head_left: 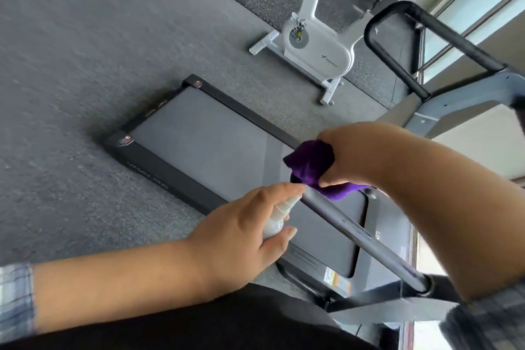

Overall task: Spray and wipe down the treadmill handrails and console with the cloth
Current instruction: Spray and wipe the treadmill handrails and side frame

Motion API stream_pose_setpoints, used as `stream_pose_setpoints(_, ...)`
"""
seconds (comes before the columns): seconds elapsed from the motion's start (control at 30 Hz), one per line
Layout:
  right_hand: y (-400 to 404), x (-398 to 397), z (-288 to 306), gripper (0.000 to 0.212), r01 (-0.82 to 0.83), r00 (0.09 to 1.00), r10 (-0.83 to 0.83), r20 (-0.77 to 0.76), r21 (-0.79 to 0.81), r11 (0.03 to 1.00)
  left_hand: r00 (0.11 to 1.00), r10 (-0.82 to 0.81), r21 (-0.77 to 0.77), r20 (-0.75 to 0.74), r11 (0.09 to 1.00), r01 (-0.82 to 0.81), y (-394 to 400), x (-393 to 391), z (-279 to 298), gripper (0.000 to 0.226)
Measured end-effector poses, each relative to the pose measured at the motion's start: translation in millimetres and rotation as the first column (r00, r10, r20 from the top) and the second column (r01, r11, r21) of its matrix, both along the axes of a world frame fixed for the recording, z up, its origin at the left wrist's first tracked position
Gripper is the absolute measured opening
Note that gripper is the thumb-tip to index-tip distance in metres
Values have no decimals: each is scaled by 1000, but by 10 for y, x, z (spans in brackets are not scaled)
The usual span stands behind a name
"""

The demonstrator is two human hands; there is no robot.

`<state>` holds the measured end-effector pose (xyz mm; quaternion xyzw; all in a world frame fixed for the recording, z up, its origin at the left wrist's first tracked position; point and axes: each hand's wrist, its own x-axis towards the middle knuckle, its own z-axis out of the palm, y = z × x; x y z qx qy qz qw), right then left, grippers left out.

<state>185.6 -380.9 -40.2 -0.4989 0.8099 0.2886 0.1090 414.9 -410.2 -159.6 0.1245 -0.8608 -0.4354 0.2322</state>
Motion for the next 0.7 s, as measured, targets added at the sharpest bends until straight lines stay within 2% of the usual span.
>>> stream_pose_setpoints(0.1,206,-148,245,64,155,984,-150,94,-57,986,999,-8,22,-31,1000,9,-35,-17,-8,56)
stream_pose_setpoints(0.17,274,-101,260,63,221,970,-211,116,-74,973,999,-13,25,-52,1000,14,-62,-19,-19,56)
stream_pose_setpoints(0.27,160,101,131,49,94,995,-97,-28,-87,992,998,-14,39,-61,999,17,-109,-39,-27,55)
stream_pose_setpoints(0.33,-40,234,4,53,77,997,-78,-29,-38,996,997,-37,58,-63,997,41,-119,-58,-18,55)
stream_pose_setpoints(0.43,-391,333,-338,40,107,994,-107,-13,214,971,992,-86,83,-97,992,94,-128,-81,-10,55)
stream_pose_setpoints(0.53,-607,378,-656,44,88,996,-79,-40,409,908,981,-119,67,-152,989,131,-153,-84,-7,55)
stream_pose_setpoints(0.6,-651,382,-719,42,106,994,-97,-44,416,903,981,-127,76,-146,987,139,-171,-69,-20,56)
stream_pose_setpoints(0.7,-509,394,-543,49,29,999,-33,8,297,954,985,-125,96,-117,986,136,-146,-54,-39,55)
